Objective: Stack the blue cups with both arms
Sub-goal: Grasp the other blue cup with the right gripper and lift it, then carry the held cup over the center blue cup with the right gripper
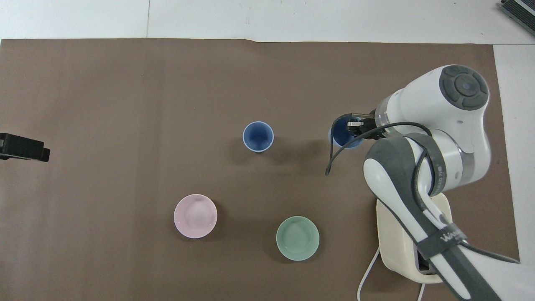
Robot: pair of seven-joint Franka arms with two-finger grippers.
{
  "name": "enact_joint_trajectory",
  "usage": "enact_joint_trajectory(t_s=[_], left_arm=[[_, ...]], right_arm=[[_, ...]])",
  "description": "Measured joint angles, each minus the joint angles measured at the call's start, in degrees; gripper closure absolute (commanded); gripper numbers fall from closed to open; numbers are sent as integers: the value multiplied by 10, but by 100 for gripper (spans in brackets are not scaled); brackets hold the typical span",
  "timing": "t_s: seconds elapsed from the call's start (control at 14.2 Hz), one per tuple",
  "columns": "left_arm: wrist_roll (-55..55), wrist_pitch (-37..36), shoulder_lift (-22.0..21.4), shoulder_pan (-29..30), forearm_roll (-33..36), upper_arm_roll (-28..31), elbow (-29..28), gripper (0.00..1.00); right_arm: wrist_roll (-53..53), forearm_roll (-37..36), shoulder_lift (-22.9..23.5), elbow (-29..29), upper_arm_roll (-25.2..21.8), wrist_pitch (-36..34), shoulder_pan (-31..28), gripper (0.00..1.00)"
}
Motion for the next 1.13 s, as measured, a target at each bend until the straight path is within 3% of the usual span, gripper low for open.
enact_joint_trajectory(t_s=[0.49,0.78,1.13], left_arm=[[0,-3,0,0,0,0,0,0],[0,-3,0,0,0,0,0,0],[0,-3,0,0,0,0,0,0]], right_arm=[[211,2,36,92,3,1,117,100],[223,42,58,129,3,29,137,100],[223,71,68,132,3,55,141,100]])
